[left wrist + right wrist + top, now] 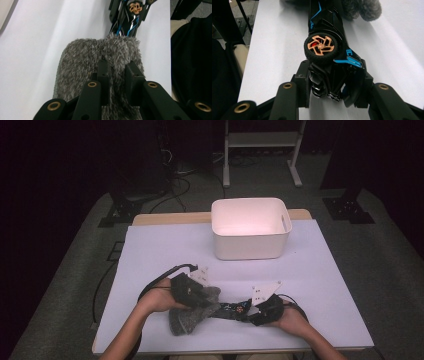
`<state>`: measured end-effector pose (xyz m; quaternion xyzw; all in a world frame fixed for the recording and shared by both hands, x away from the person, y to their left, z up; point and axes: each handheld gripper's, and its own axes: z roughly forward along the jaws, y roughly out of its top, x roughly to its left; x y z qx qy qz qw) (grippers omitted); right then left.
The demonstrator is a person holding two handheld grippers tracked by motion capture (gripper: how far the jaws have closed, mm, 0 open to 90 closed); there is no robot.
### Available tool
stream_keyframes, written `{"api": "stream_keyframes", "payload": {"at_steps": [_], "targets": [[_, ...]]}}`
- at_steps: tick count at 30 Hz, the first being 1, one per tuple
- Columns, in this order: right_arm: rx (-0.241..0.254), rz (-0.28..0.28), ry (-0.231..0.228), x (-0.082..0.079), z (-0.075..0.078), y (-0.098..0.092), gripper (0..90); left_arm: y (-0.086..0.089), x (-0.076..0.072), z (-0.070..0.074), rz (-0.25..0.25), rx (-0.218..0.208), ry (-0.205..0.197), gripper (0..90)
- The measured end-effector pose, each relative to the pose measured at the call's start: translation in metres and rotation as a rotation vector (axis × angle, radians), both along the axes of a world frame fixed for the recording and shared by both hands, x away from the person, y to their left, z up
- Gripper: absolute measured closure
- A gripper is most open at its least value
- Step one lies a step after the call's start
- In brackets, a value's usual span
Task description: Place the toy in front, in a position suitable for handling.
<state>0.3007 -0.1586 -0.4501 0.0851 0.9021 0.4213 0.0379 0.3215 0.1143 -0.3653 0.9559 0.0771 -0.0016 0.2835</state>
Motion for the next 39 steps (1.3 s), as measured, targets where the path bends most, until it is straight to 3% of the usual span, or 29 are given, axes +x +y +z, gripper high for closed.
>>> {"api": "stream_keyframes", "payload": {"at_steps": [5, 9, 13, 17, 21, 27, 31, 39], "targets": [[0.005, 0.001, 0.006, 0.001, 0.0, 0.0, 56.7, 0.015, 0.0, -0.002, 0.038, 0.019, -0.013, 76.8], [0.003, -0.002, 0.022, 0.002, 0.0, 0.0, 56.0, 0.02, 0.001, -0.009, 0.047, -0.015, 0.01, 76.9], [0.004, -0.011, 0.077, 0.004, -0.001, 0.003, 49.9, 0.019, 0.001, -0.012, 0.05, -0.04, 0.029, 77.1], [-0.021, 0.0, 0.056, 0.004, 0.001, 0.01, 46.5, 0.022, 0.002, -0.015, 0.059, -0.074, 0.042, 77.6], [-0.04, 0.022, 0.036, 0.005, 0.008, 0.014, 53.9, 0.02, 0.001, -0.017, 0.058, -0.096, 0.042, 78.1], [-0.127, 0.038, 0.027, 0.008, 0.015, 0.006, 55.5, 0.007, 0.003, -0.021, 0.038, -0.134, 0.053, 78.1], [-0.143, 0.028, 0.029, 0.008, 0.016, -0.012, 54.8, -0.011, 0.004, -0.022, -0.001, -0.142, 0.055, 78.1], [-0.156, 0.012, 0.057, 0.008, 0.018, -0.024, 52.6, -0.018, 0.004, -0.021, -0.007, -0.133, 0.054, 77.8]]}}
